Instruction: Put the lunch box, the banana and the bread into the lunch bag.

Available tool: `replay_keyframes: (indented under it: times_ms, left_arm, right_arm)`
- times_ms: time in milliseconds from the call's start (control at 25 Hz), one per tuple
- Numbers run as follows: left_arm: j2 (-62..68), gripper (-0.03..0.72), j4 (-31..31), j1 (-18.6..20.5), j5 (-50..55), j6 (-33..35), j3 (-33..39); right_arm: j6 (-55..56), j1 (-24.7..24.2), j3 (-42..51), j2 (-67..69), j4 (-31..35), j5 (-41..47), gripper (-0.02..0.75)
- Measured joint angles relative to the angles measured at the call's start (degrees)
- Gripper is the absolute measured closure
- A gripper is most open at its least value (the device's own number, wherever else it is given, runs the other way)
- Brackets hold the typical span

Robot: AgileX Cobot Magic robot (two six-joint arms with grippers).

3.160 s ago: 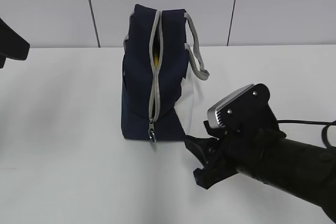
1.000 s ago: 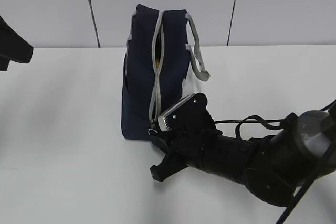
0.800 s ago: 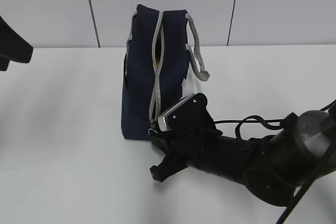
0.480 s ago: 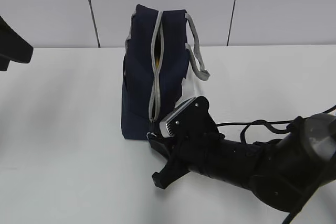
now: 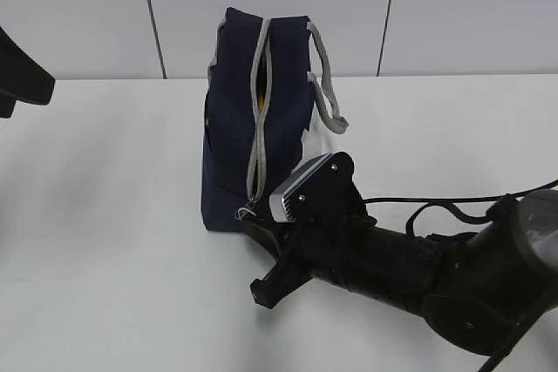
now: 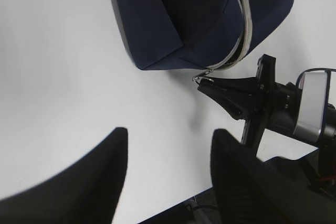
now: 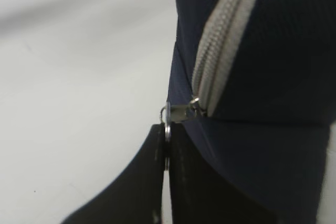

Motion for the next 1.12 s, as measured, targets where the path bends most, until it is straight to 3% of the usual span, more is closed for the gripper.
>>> replay_keyframes:
  times_ms: [640,880,1120]
  left_arm:
    - [0.0,0.318,0.0,0.0,0.0,0.0,0.0]
    - [0.0,0.318,-0.2,0.0,0.0,0.0,0.0]
    - [0.0,0.318,-0.4,0.0,0.0,0.0,0.0]
  right_arm:
    - [4.8,-1.2,0.1,-5.8,-7.9,-0.3,0.754]
    - [9.6,-4.5,0.2,-9.1,-14.5,0.9,0.754]
    - [18.8,-8.3,-1.5,-11.4,-26.0,2.4,0.754]
